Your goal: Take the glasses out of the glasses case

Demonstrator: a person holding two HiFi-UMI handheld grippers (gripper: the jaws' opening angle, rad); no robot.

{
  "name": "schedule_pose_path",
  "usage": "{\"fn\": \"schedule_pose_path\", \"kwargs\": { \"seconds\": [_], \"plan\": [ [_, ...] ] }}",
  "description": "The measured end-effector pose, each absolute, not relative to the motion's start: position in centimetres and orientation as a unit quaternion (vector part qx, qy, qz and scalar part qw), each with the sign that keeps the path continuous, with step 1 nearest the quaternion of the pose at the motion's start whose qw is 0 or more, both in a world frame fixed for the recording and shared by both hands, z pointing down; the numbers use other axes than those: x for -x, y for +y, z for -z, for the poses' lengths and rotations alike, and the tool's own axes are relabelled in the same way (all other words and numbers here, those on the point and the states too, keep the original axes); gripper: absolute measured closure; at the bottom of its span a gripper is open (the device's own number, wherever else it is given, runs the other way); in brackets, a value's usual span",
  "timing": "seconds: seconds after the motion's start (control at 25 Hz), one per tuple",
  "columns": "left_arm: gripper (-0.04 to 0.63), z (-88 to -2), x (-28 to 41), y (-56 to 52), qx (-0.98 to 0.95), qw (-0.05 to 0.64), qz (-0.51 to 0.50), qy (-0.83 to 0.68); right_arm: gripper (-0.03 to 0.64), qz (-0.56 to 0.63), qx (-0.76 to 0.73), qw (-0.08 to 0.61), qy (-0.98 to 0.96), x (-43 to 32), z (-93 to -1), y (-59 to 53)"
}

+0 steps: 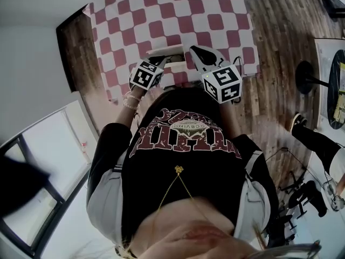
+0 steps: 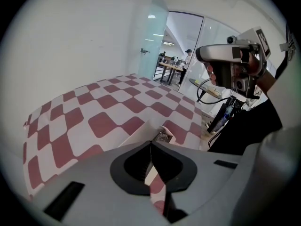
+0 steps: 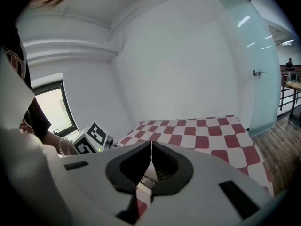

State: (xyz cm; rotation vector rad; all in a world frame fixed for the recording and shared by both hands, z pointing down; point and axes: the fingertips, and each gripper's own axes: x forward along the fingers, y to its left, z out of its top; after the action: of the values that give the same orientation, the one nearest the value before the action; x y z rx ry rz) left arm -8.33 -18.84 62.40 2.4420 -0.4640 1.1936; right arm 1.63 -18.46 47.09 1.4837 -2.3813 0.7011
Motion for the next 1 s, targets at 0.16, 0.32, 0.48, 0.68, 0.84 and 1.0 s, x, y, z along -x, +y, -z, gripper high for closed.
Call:
{"fn": "schedule_pose_path", "kwargs": {
  "seconds": [0.16, 0.32, 0.48, 0.68, 0.84, 1.0],
  "plan": [
    [0.588, -63.2, 8.3, -18.9, -0.865, 0.178, -0.443, -0.154, 0.597, -0.241, -0.514, 0.131, -0.813, -1.9, -47.6, -18.4],
    [0.588, -64.1, 8.6, -18.4, -0.853, 0.173, -0.471, -0.14, 0.597, -0.241, -0.517, 0.134, -0.811, -2.2, -47.7, -18.3],
    [0.588, -64.4, 8.7, -18.4, -0.849, 0.153, -0.489, -0.13, 0.597, -0.242, -0.521, 0.135, -0.808, -2.5, -47.7, -18.2],
    [0.588, -64.7, 8.8, -18.3, -0.844, 0.127, -0.507, -0.12, 0.597, -0.242, -0.522, 0.138, -0.806, -2.7, -47.9, -17.9],
    [0.588, -65.0, 9.0, -18.4, -0.837, 0.096, -0.527, -0.11, 0.597, -0.244, -0.523, 0.14, -0.805, -2.8, -48.0, -17.7],
    [0.586, -65.4, 9.3, -18.4, -0.83, 0.075, -0.543, -0.1, 0.597, -0.247, -0.522, 0.141, -0.804, -2.8, -48.3, -17.6]
  ]
}}
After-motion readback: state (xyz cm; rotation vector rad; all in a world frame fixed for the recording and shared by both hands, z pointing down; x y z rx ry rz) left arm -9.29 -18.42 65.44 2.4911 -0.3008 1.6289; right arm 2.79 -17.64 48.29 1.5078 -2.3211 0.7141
